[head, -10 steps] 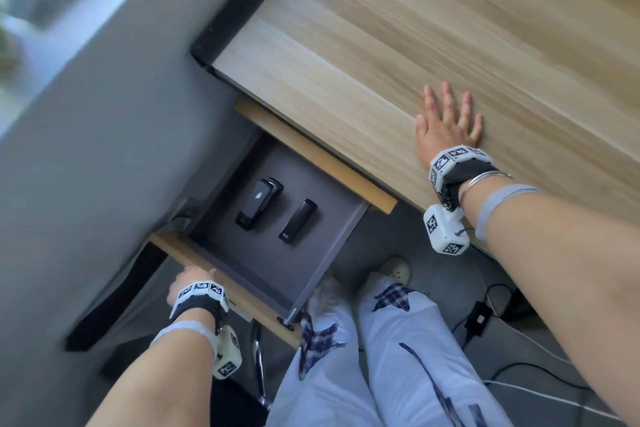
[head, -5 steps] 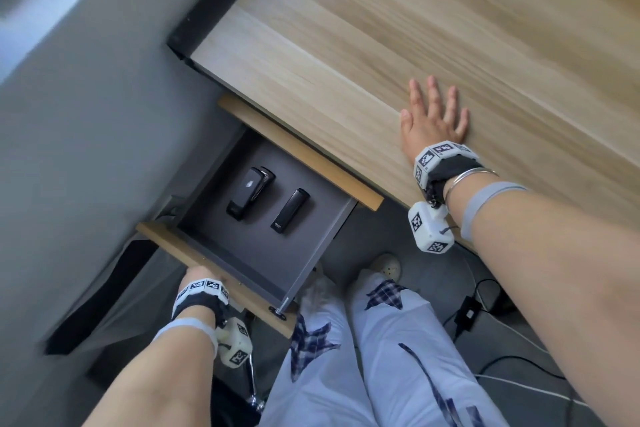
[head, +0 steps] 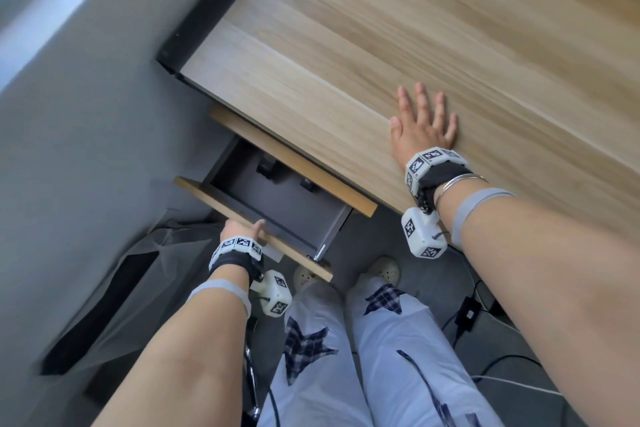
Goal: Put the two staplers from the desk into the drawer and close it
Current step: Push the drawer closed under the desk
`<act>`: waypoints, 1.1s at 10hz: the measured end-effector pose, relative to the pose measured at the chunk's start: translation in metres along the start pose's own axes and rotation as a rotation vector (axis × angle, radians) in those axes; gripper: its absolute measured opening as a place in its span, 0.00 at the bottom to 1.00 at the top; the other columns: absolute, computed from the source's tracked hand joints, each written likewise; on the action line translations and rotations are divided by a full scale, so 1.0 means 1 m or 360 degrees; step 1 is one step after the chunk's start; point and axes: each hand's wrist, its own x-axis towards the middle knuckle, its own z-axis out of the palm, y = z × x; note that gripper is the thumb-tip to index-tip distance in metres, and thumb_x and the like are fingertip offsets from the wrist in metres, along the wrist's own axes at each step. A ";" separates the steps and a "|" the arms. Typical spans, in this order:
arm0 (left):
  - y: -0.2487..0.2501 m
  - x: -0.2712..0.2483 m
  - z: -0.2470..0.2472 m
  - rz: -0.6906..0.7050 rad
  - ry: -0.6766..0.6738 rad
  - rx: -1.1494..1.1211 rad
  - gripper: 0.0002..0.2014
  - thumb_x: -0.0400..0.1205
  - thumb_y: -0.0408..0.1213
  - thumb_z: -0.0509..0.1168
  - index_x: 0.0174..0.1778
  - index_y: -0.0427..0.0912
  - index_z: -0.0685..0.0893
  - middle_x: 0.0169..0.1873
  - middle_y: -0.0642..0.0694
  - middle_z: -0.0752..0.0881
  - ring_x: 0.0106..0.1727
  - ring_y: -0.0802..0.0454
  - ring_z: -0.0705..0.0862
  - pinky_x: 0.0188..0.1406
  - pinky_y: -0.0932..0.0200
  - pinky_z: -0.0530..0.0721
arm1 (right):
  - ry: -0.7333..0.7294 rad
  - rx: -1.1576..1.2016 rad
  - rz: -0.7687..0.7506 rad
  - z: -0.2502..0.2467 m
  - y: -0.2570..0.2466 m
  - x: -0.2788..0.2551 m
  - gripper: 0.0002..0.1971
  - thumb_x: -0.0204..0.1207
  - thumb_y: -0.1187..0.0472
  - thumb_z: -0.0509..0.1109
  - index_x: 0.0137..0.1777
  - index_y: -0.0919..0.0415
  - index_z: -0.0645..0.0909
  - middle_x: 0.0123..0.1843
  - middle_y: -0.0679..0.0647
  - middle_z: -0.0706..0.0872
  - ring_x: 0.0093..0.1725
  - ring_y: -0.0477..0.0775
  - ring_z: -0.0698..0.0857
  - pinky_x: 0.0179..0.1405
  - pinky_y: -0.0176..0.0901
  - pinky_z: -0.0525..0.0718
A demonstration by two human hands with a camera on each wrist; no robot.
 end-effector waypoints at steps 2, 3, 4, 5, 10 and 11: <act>0.036 0.000 0.011 0.0159 0.0036 -0.0231 0.32 0.75 0.53 0.69 0.64 0.30 0.78 0.59 0.35 0.87 0.61 0.37 0.84 0.58 0.49 0.80 | 0.0023 0.0007 0.0002 0.002 0.001 0.000 0.27 0.86 0.49 0.47 0.84 0.38 0.44 0.88 0.42 0.43 0.87 0.58 0.42 0.83 0.62 0.43; 0.053 0.001 0.019 0.0193 -0.0007 -0.0441 0.32 0.76 0.50 0.70 0.70 0.32 0.75 0.66 0.38 0.83 0.68 0.39 0.81 0.69 0.49 0.76 | 0.0023 -0.0012 0.0010 0.002 0.000 0.001 0.27 0.86 0.48 0.46 0.84 0.37 0.43 0.88 0.42 0.43 0.87 0.58 0.42 0.84 0.62 0.43; 0.070 -0.001 0.025 0.0229 -0.0056 -0.0584 0.33 0.76 0.48 0.71 0.72 0.32 0.74 0.68 0.38 0.82 0.70 0.40 0.80 0.70 0.51 0.75 | 0.0018 -0.0006 0.0010 0.003 0.001 0.001 0.27 0.86 0.48 0.46 0.83 0.37 0.43 0.88 0.41 0.42 0.87 0.58 0.42 0.84 0.62 0.43; 0.085 0.001 0.029 0.0245 -0.0073 -0.0654 0.34 0.75 0.47 0.72 0.73 0.32 0.73 0.67 0.37 0.83 0.69 0.41 0.81 0.69 0.52 0.76 | 0.0013 -0.0002 0.0009 0.003 0.001 0.003 0.27 0.86 0.47 0.46 0.83 0.37 0.43 0.88 0.41 0.42 0.87 0.58 0.41 0.84 0.62 0.43; 0.109 0.024 0.038 0.0240 -0.0220 -0.0697 0.11 0.72 0.38 0.76 0.34 0.38 0.80 0.31 0.40 0.81 0.30 0.45 0.78 0.41 0.55 0.80 | 0.0032 -0.0005 0.0011 0.004 0.000 0.003 0.28 0.85 0.47 0.48 0.83 0.37 0.44 0.88 0.42 0.44 0.87 0.59 0.43 0.83 0.63 0.43; 0.107 0.029 0.035 0.0195 -0.0234 -0.0583 0.22 0.72 0.40 0.76 0.25 0.43 0.66 0.22 0.46 0.72 0.22 0.51 0.67 0.30 0.61 0.70 | 0.0036 -0.0003 0.0009 0.004 0.000 0.003 0.28 0.85 0.47 0.48 0.84 0.37 0.44 0.88 0.42 0.44 0.87 0.59 0.43 0.83 0.62 0.43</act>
